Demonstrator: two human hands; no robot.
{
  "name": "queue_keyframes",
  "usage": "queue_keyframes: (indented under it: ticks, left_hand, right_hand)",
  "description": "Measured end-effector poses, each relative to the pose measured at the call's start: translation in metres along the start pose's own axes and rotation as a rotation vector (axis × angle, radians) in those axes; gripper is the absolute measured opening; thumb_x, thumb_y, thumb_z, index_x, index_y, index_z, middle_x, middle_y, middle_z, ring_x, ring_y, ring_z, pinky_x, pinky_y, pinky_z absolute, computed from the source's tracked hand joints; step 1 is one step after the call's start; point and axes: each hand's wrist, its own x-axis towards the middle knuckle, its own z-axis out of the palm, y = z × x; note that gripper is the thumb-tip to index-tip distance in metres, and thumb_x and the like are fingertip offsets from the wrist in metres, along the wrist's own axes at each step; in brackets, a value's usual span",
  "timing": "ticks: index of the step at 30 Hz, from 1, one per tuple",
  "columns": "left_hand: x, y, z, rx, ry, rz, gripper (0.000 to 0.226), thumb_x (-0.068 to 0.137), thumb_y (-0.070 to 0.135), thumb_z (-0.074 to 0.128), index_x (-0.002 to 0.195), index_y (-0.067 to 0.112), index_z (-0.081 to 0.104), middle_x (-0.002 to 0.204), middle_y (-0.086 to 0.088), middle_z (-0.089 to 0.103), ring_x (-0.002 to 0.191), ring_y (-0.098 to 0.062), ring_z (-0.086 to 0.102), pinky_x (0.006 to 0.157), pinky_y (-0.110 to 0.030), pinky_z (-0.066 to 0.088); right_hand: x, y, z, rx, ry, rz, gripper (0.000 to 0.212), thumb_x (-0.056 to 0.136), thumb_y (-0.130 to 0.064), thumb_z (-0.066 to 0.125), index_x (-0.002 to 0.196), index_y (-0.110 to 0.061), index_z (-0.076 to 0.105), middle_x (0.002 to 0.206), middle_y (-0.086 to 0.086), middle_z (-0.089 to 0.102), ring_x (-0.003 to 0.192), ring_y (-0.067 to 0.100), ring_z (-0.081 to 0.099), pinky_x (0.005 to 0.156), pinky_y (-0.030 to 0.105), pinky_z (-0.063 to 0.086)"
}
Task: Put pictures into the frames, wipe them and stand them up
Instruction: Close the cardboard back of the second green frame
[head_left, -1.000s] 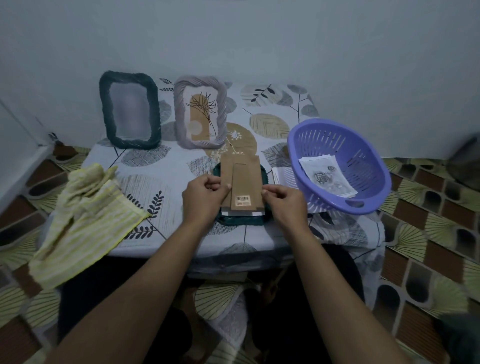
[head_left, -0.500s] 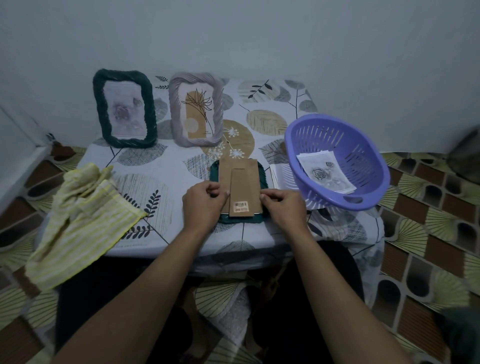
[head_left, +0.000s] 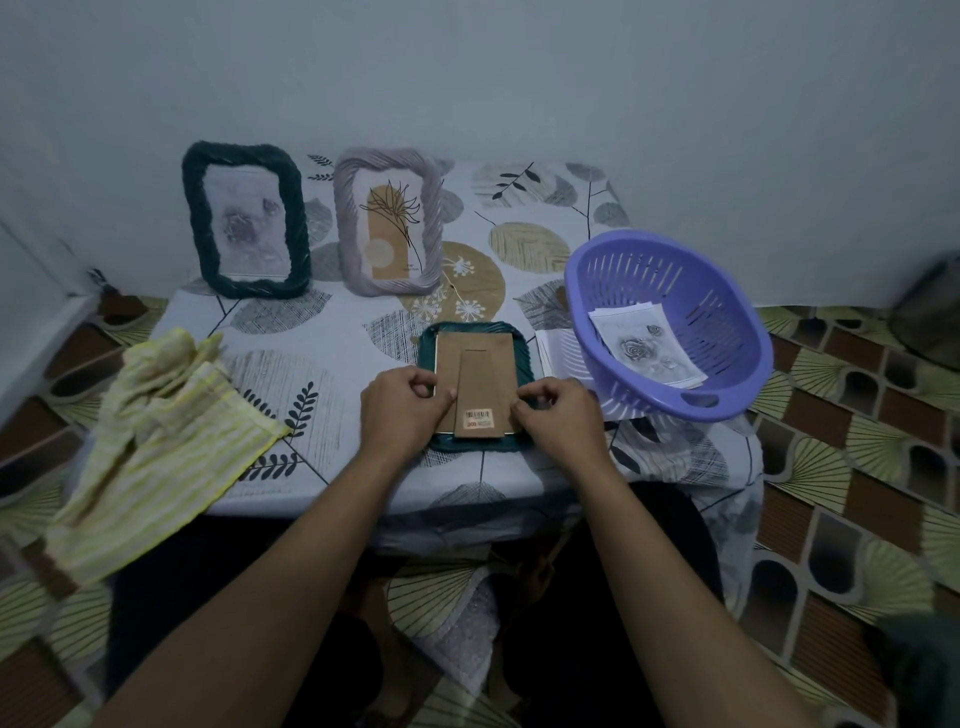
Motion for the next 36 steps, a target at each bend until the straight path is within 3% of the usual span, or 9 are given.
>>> queue_keyframes:
  ticks: [3,8,13,17,22,26,28,31,36]
  left_hand:
    - [0.003,0.001,-0.001,0.023,-0.013,-0.029,0.029,0.082,0.028,0.080,0.104,0.013,0.073,0.072,0.012,0.055,0.068,-0.003,0.053,0.058,-0.018,0.039]
    - [0.010,0.003,-0.003,0.137,-0.089,-0.061,0.050,0.080,0.037,0.078,0.125,0.019,0.065,0.087,0.005,0.057,0.102,-0.025,0.060,0.092,-0.040,0.049]
    - [0.013,0.005,-0.003,0.102,-0.141,-0.143,0.035,0.082,0.042,0.065,0.116,0.035,0.066,0.109,0.003,0.067,0.114,-0.028,0.056,0.103,-0.048,0.042]
    - [0.017,0.003,-0.005,0.033,-0.146,-0.153,0.017,0.082,0.043,0.061,0.098,0.039,0.065,0.115,0.003,0.068,0.115,-0.028,0.056,0.102,-0.049,0.043]
    - [0.024,-0.002,0.000,0.124,-0.118,-0.119,0.025,0.088,0.041,0.067,0.111,0.030,0.069,0.121,-0.003,0.067,0.117,-0.028,0.057,0.101,-0.046,0.046]
    - [0.027,0.000,0.000,0.203,-0.067,-0.115,0.032,0.093,0.038,0.057,0.124,0.035,0.063,0.128,-0.002,0.060,0.123,-0.030,0.047,0.102,-0.042,0.038]
    - [0.030,0.004,-0.001,0.272,-0.064,-0.115,0.033,0.096,0.037,0.050,0.127,0.039,0.061,0.133,-0.004,0.054,0.126,-0.031,0.040,0.100,-0.045,0.031]
    - [0.034,0.009,-0.002,0.304,-0.086,-0.131,0.029,0.099,0.035,0.047,0.121,0.042,0.064,0.135,-0.005,0.050,0.128,-0.030,0.036,0.099,-0.046,0.028]
    - [0.037,0.007,0.000,0.260,-0.082,-0.175,0.020,0.100,0.038,0.049,0.109,0.044,0.066,0.131,-0.001,0.055,0.126,-0.028,0.037,0.090,-0.045,0.025]
  right_hand:
    - [0.000,-0.004,-0.003,-0.014,-0.026,0.014,0.025,0.066,-0.045,0.067,0.088,-0.035,0.072,0.099,-0.001,0.070,0.102,0.023,0.062,0.092,0.044,0.053]
    - [-0.001,-0.011,-0.009,-0.121,-0.068,-0.004,0.047,0.080,-0.037,0.070,0.126,-0.029,0.067,0.117,0.004,0.062,0.115,0.026,0.053,0.102,0.042,0.045]
    - [0.001,-0.013,-0.007,-0.094,-0.086,0.019,0.053,0.068,-0.049,0.064,0.120,-0.038,0.070,0.120,0.001,0.067,0.117,0.026,0.057,0.103,0.044,0.046]
    - [-0.001,-0.012,-0.006,-0.048,-0.084,0.021,0.057,0.062,-0.049,0.061,0.117,-0.037,0.072,0.115,-0.001,0.073,0.113,0.026,0.061,0.099,0.044,0.051]
    - [0.001,-0.012,-0.006,-0.043,-0.075,0.009,0.056,0.063,-0.047,0.064,0.117,-0.034,0.073,0.113,0.001,0.072,0.111,0.025,0.062,0.098,0.043,0.051]
    - [0.005,-0.013,-0.005,-0.094,-0.086,-0.007,0.059,0.075,-0.050,0.057,0.131,-0.033,0.063,0.124,0.005,0.061,0.120,0.030,0.051,0.103,0.046,0.042]
    - [0.007,-0.015,-0.006,-0.130,-0.093,-0.008,0.048,0.086,-0.047,0.056,0.132,-0.036,0.061,0.128,0.006,0.056,0.125,0.031,0.045,0.105,0.046,0.034]
    - [0.011,-0.019,-0.006,-0.178,-0.095,-0.006,0.040,0.093,-0.041,0.053,0.132,-0.037,0.061,0.135,0.007,0.050,0.130,0.031,0.037,0.108,0.048,0.026]
    - [0.014,-0.019,-0.004,-0.180,-0.093,-0.009,0.038,0.092,-0.042,0.054,0.128,-0.040,0.064,0.136,0.004,0.051,0.130,0.031,0.034,0.109,0.050,0.024]
